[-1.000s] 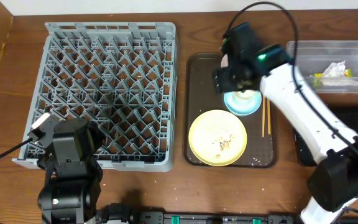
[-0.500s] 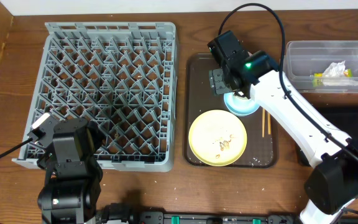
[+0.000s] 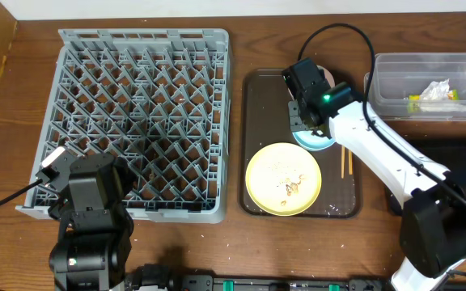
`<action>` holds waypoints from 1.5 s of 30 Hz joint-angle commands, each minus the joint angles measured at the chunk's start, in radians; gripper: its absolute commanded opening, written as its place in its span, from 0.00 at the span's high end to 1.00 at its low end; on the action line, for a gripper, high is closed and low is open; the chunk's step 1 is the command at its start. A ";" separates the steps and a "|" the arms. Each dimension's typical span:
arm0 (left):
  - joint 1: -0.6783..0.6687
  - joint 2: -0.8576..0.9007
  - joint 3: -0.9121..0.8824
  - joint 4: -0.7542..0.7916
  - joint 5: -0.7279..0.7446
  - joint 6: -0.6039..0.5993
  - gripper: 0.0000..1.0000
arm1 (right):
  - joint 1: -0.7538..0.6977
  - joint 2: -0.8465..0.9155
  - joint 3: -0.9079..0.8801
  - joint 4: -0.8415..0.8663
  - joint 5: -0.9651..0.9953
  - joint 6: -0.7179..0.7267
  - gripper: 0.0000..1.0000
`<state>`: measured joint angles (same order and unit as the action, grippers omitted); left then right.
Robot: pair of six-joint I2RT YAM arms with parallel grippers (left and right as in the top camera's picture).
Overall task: Sort waste into correct bins and load items into the dishwasher
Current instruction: 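Grasp the white cup from the blue bowl and lift it toward the rack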
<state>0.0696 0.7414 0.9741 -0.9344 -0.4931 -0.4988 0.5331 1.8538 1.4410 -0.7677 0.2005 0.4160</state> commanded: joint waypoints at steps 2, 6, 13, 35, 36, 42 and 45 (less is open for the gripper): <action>0.004 -0.002 0.018 0.000 -0.004 -0.012 0.06 | 0.004 -0.019 -0.042 0.044 -0.051 -0.005 0.45; 0.004 -0.002 0.018 0.000 -0.004 -0.012 0.06 | 0.004 -0.019 -0.082 0.074 -0.021 -0.005 0.47; 0.004 -0.002 0.018 0.000 -0.004 -0.012 0.06 | 0.005 -0.019 -0.112 0.130 0.015 -0.043 0.59; 0.004 -0.002 0.018 0.000 -0.004 -0.012 0.06 | 0.005 -0.097 0.205 0.088 -0.312 -0.068 0.99; 0.004 -0.002 0.018 0.000 -0.004 -0.012 0.06 | 0.005 -0.097 0.218 0.132 -0.372 -0.075 0.99; 0.004 -0.002 0.018 0.000 -0.004 -0.012 0.06 | 0.005 -0.074 0.219 0.450 -0.582 0.077 0.99; 0.004 -0.002 0.018 0.000 -0.004 -0.012 0.06 | 0.024 -0.013 0.219 0.701 -0.633 0.228 0.99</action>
<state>0.0696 0.7418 0.9741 -0.9363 -0.4927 -0.4988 0.5369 1.7809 1.6470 -0.2150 -0.3080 0.4690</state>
